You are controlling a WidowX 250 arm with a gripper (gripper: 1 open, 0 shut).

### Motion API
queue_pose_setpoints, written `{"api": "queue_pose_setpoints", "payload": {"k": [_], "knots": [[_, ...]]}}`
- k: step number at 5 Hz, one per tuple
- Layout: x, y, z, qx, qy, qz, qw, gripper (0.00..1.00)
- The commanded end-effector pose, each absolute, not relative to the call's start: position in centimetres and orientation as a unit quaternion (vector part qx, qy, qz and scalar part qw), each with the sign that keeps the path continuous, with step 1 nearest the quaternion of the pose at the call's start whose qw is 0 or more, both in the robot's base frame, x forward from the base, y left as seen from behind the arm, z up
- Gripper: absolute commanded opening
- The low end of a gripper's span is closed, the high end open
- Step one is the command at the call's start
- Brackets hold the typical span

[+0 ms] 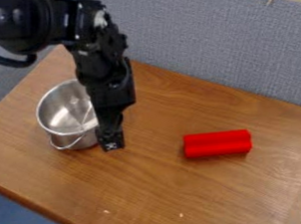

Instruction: Move the red object from the metal pot to the table

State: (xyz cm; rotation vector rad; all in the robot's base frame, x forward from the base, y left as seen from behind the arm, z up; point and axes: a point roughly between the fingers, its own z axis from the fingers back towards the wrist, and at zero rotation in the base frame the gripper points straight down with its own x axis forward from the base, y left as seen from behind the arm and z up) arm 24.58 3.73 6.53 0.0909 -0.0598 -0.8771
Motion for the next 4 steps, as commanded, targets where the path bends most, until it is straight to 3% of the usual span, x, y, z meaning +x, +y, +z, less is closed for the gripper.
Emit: {"api": "queue_pose_setpoints", "payload": {"k": [1, 2, 3, 4], "knots": [[25.7, 3.6, 6.2, 0.047, -0.042, -0.357, 0.932, 1.00], [26.2, 3.6, 5.6, 0.043, -0.043, -0.301, 0.952, 1.00], [27.8, 6.0, 6.2, 0.038, -0.042, -0.280, 0.958, 1.00], [27.2, 7.5, 8.7, 0.034, -0.040, -0.252, 0.966, 1.00]]}}
